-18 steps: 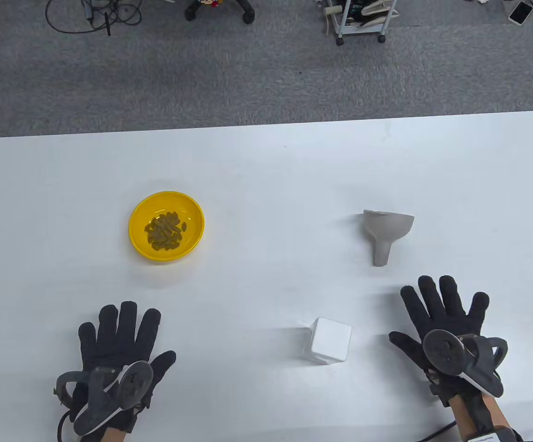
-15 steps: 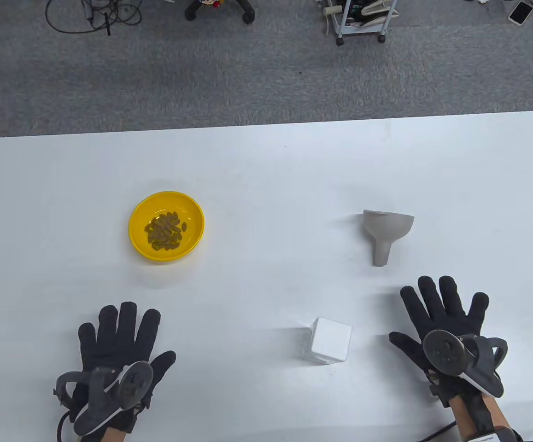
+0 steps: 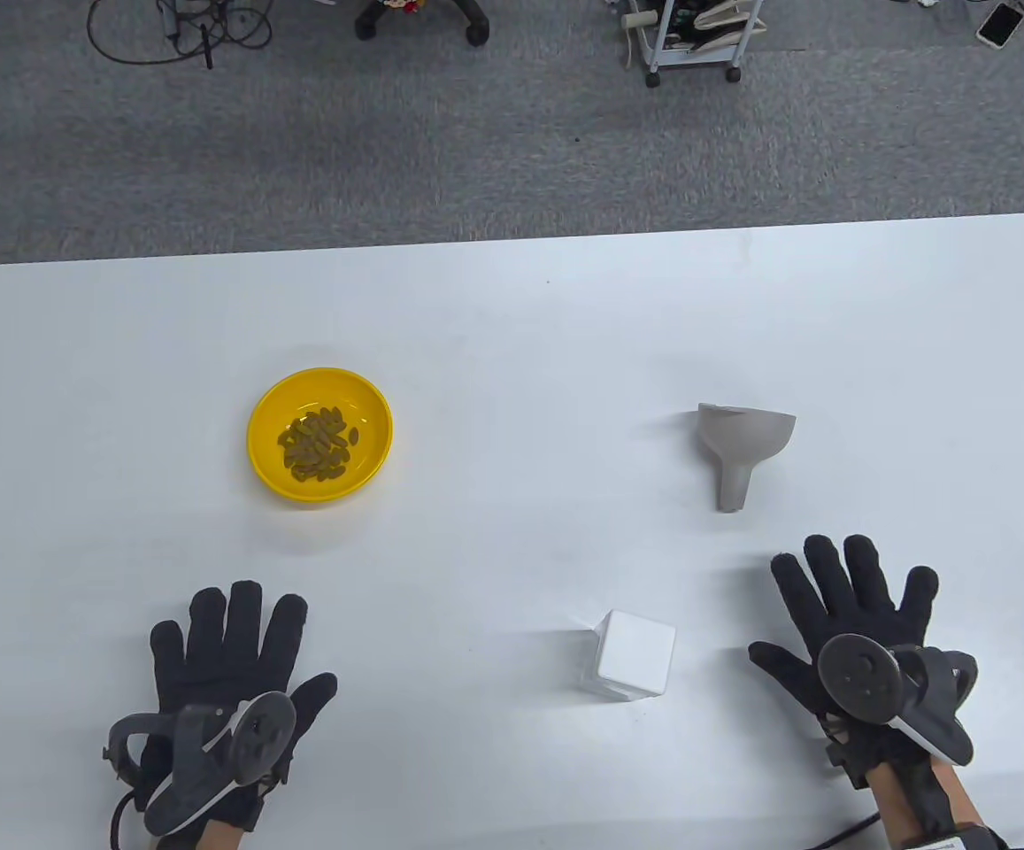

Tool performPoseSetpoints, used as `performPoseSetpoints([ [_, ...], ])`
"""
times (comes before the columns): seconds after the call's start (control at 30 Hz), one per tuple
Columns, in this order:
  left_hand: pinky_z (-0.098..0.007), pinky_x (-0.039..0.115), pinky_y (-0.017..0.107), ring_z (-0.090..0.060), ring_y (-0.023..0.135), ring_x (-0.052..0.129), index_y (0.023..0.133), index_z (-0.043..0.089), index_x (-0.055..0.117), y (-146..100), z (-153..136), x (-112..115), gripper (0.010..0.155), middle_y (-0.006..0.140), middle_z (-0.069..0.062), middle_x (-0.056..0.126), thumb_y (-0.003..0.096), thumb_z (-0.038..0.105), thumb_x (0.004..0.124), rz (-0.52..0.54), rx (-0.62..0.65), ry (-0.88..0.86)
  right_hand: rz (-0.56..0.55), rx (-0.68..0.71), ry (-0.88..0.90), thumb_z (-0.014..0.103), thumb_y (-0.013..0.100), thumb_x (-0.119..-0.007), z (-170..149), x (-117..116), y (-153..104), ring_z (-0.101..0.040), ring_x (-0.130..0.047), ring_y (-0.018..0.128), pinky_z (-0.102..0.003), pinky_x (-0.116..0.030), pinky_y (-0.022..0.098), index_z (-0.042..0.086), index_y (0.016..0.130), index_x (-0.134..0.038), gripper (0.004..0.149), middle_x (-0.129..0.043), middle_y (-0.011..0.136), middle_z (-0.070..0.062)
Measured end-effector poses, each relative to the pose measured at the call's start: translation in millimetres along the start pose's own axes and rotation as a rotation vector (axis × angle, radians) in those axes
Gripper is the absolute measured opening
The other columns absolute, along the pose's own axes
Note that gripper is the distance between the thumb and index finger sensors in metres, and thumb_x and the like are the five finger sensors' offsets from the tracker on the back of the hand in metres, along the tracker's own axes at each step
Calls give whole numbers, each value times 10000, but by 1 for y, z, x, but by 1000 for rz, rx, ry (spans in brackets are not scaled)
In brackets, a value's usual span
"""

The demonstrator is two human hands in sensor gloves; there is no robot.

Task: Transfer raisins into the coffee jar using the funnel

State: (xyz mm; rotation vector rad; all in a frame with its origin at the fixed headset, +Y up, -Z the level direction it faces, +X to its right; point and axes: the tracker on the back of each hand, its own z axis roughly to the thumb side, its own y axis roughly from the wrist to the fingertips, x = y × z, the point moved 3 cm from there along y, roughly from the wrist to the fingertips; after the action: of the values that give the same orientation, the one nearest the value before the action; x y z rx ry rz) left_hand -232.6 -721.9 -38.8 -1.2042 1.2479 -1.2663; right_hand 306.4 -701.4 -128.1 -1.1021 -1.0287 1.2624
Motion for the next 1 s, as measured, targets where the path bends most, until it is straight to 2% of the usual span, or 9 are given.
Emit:
performPoseSetpoints([
  [0.7, -697, 384, 773, -421, 1138, 414, 1118, 436, 461, 1, 0, 0, 832, 1257, -27, 445, 379, 813, 523, -7, 0, -4, 19, -20, 73, 696, 340, -828, -7, -2, -1, -366, -370, 1129, -768, -199, 694, 348, 1080, -539, 868, -467, 1219, -36],
  [0.83, -698, 385, 772, -421, 1136, 418, 1117, 434, 466, 1, 0, 0, 832, 1256, -28, 449, 377, 812, 527, -4, 0, -7, 49, -21, 129, 698, 342, -825, -9, -6, 0, -369, -368, 1127, -769, -206, 692, 345, 1082, -530, 871, -462, 1218, -39],
  [1.0, -698, 387, 772, -420, 1136, 424, 1117, 433, 468, 0, -3, -4, 832, 1256, -28, 452, 379, 811, 530, 8, -2, -13, 168, -11, 301, 683, 337, -847, -2, -18, 5, -380, -339, 1122, -771, -197, 689, 343, 1083, -502, 890, -445, 1217, -54],
])
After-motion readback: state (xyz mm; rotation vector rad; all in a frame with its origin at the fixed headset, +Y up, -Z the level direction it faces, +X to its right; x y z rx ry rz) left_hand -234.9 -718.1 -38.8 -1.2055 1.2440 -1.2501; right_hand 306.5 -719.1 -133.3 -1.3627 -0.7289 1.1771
